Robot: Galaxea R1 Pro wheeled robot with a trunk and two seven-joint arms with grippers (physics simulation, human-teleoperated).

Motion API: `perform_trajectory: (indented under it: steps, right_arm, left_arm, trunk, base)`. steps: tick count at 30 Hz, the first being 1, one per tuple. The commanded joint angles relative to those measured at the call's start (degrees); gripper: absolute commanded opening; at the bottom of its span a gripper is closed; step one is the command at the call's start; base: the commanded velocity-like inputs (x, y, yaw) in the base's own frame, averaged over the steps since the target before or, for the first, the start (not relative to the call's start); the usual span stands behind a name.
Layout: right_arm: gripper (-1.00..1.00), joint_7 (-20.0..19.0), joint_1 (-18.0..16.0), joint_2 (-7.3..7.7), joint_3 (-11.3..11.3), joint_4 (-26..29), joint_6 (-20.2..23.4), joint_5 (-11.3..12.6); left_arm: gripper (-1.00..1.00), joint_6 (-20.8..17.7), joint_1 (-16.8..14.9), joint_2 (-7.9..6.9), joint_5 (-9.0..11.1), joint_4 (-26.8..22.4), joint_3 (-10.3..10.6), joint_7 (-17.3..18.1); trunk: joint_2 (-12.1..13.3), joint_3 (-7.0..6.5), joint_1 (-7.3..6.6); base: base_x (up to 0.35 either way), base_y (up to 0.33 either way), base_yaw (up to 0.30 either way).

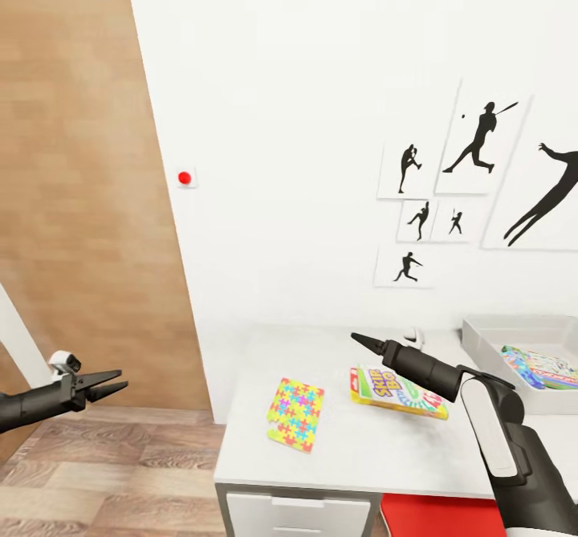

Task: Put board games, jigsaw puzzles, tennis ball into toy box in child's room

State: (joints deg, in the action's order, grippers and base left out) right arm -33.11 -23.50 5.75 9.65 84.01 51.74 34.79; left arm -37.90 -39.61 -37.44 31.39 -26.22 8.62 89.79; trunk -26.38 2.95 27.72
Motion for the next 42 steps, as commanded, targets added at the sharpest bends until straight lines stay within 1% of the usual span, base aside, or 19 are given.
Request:
perform_trajectory:
  steps: [1, 9, 26, 42]
  right_arm:
    - [1.0, -0.21, -0.07, -0.07, 0.09, 0.03, 0.34, -0.07]
    - [1.0, -0.2, -0.05, -0.26, 0.1, 0.02, 0.3, -0.07]
    - [1.0, -0.12, -0.05, -0.33, 0.03, 0.02, 0.22, -0.18]
    - [1.0, 0.56, -0.06, -0.39, -0.19, 0.02, 0.02, -0.92]
  left_arm:
    - [1.0, -0.6, -0.05, 0.02, 0.29, 0.05, 0.39, 0.21]
    - [1.0, -0.55, 0.04, 0.3, 0.25, 0.1, 0.42, 0.21]
    - [1.0, -0.51, 0.06, 0.35, 0.29, 0.19, 0.42, 0.21]
    - [1.0, -0.51, 0.06, 0.35, 0.32, 0.2, 0.43, 0.21]
  trunk:
    - [-0.13, 0.13, 0.04]
    - [-0.13, 0.13, 0.04]
    - [-0.13, 0.13, 0.04]
    - [-0.13, 0.13, 0.04]
  base:
    - [0.0, 0.216, 0.0]
    - [0.0, 0.137, 0.0]
    - [0.0, 0.129, 0.0]
    - [0.0, 0.168, 0.0]
